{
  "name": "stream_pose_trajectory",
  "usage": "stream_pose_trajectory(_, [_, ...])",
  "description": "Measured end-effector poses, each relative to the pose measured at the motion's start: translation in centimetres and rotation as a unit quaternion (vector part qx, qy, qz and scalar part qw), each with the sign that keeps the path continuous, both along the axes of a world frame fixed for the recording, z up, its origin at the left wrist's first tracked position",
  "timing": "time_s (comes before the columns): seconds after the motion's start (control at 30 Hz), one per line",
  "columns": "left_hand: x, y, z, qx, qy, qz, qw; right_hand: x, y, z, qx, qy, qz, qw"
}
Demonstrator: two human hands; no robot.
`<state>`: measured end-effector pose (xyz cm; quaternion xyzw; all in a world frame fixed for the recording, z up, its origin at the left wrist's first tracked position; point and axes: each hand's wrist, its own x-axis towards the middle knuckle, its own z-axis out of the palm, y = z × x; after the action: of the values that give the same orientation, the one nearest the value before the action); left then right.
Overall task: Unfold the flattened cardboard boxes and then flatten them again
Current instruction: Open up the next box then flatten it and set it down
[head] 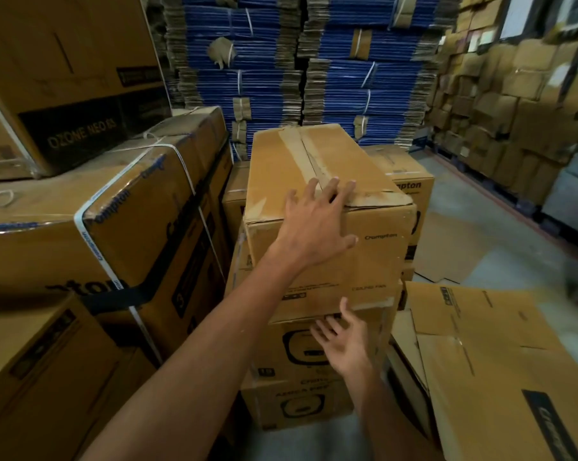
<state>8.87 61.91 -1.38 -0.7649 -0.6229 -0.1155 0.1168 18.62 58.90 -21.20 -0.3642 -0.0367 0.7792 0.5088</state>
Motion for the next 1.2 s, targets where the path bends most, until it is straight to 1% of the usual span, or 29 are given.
stream_pose_trajectory(0.07, [0.0,0.6,-0.3,-0.024,0.033,0.001,0.999,-0.5,0.3,1.3,0.02,-0.004,0.018,1.0])
stream_pose_trajectory(0.13, [0.1,0.7,-0.8,-0.018,0.064,0.008,0.998,-1.1,0.4,2.2,0.017,-0.023,0.012,1.0])
stream_pose_trajectory(0.23, [0.1,0.7,-0.8,0.02,0.073,0.016,0.997,-1.8,0.2,3.0,0.014,-0.013,-0.062,0.998])
stream_pose_trajectory(0.3, [0.0,0.5,0.2,0.034,0.048,0.007,0.998,-1.9,0.1,3.7,0.057,-0.019,-0.097,0.993])
stream_pose_trajectory(0.37, [-0.2,0.2,1.7,0.042,0.008,0.001,0.999,-1.5,0.0,4.5,0.102,-0.058,-0.149,0.982])
stream_pose_trajectory(0.43, [-0.6,-0.2,3.7,0.051,-0.054,-0.001,0.997,-0.9,0.5,5.6,0.144,-0.093,-0.192,0.966])
stream_pose_trajectory(0.5, [-1.6,-0.8,5.3,0.05,-0.145,-0.007,0.988,0.4,1.3,7.2,0.193,-0.129,-0.214,0.949])
stream_pose_trajectory(0.57, [-3.3,-1.2,5.8,0.057,-0.262,-0.022,0.963,2.3,2.3,9.4,0.246,-0.188,-0.223,0.924])
stream_pose_trajectory(0.63, [-4.5,-1.4,4.9,0.06,-0.391,-0.043,0.917,4.4,3.4,12.2,0.286,-0.285,-0.228,0.886])
stream_pose_trajectory(0.7, [-4.7,-1.8,2.9,0.087,-0.514,-0.062,0.851,6.4,4.1,15.5,0.322,-0.398,-0.214,0.832])
stream_pose_trajectory(0.73, [-4.4,-2.0,1.8,0.108,-0.574,-0.068,0.809,7.3,4.2,17.4,0.344,-0.449,-0.198,0.801])
stream_pose_trajectory(0.83, [-2.8,-2.1,-2.1,0.139,-0.744,-0.064,0.65,8.6,4.5,23.1,0.418,-0.578,-0.127,0.689])
stream_pose_trajectory(0.9, [-1.3,-2.1,-4.7,0.14,-0.822,-0.037,0.551,8.2,4.6,26.1,0.465,-0.64,-0.073,0.608])
stream_pose_trajectory(0.93, [-0.5,-2.2,-6.0,0.147,-0.847,-0.019,0.51,7.6,4.7,27.1,0.482,-0.67,-0.05,0.563])
stream_pose_trajectory(1.0, [1.3,-2.5,-7.7,0.162,-0.879,0.019,0.449,6.2,5.0,28.0,0.503,-0.724,-0.015,0.472])
stream_pose_trajectory(1.07, [3.1,-2.7,-9.1,0.157,-0.902,0.053,0.398,4.6,5.1,27.8,0.525,-0.754,0.006,0.394])
stream_pose_trajectory(1.13, [4.4,-3.0,-10.7,0.114,-0.923,0.097,0.354,3.0,5.3,27.1,0.543,-0.773,0.026,0.326])
stream_pose_trajectory(1.2, [5.0,-3.3,-12.5,0.029,-0.941,0.101,0.322,1.5,5.5,25.5,0.551,-0.793,0.056,0.256])
